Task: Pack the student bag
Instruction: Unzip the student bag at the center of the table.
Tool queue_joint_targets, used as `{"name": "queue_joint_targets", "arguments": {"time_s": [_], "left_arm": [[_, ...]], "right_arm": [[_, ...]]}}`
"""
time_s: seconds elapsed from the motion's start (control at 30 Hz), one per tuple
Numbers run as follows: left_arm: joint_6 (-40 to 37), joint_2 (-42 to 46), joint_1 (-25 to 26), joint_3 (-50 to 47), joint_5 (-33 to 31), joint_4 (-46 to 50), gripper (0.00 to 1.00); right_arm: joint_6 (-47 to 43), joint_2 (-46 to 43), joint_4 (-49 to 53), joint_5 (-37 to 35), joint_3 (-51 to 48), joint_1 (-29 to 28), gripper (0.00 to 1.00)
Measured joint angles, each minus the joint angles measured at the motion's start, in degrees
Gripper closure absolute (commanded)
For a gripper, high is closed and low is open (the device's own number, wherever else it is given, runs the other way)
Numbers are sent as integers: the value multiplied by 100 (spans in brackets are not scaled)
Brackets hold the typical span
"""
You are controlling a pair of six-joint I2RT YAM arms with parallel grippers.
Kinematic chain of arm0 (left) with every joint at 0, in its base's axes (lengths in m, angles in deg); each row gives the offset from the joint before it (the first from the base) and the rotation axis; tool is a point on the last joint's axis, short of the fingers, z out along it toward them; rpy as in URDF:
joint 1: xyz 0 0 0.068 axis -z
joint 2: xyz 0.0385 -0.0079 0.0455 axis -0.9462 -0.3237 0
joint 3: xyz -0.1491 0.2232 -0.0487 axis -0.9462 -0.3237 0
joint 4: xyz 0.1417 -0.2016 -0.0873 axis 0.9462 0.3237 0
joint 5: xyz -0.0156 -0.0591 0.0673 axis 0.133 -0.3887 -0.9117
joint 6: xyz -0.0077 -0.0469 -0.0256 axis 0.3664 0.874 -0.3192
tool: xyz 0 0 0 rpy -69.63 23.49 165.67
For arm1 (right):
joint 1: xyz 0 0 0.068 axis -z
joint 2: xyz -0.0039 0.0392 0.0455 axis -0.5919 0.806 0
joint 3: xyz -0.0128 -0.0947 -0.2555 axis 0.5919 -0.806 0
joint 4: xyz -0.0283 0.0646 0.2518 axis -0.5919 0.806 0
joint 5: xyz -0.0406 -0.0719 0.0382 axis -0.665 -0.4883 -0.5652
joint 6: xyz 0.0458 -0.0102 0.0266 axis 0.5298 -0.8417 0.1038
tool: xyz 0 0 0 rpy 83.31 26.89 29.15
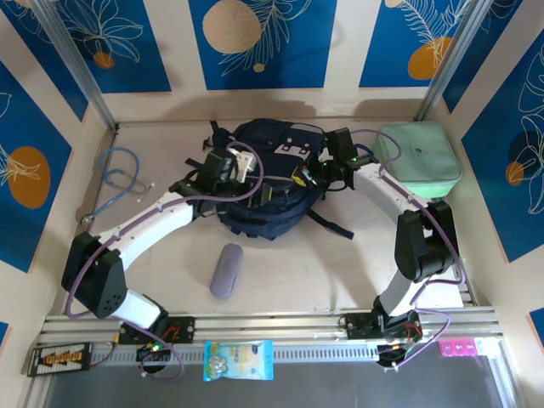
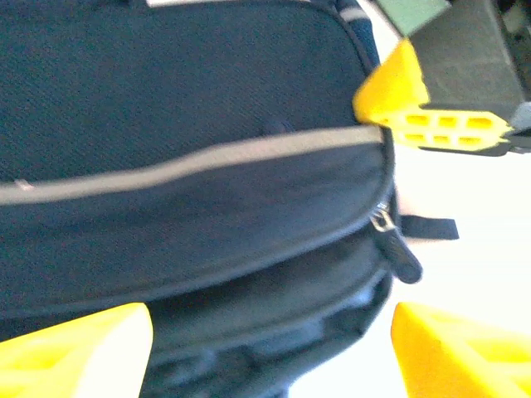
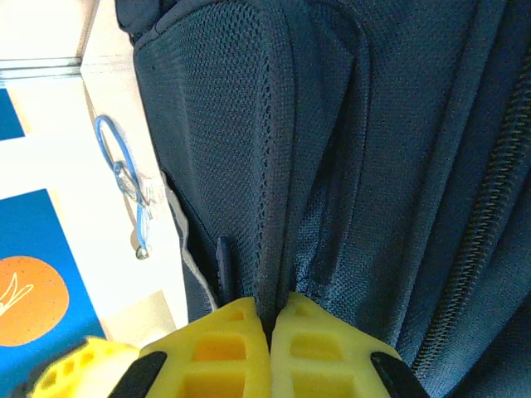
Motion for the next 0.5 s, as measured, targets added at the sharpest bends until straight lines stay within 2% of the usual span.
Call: {"name": "queue_joint_targets", "arguments": {"time_s": [0.2,0.5], "left_arm": [[772,-813,564,1215,-254,717,40],[1150,-1563,1176,1707,-800,1145,57]], "right_arm": [[-55,20,-2,59,2,11,98],[-15,79,-221,188,0,15,98]]}}
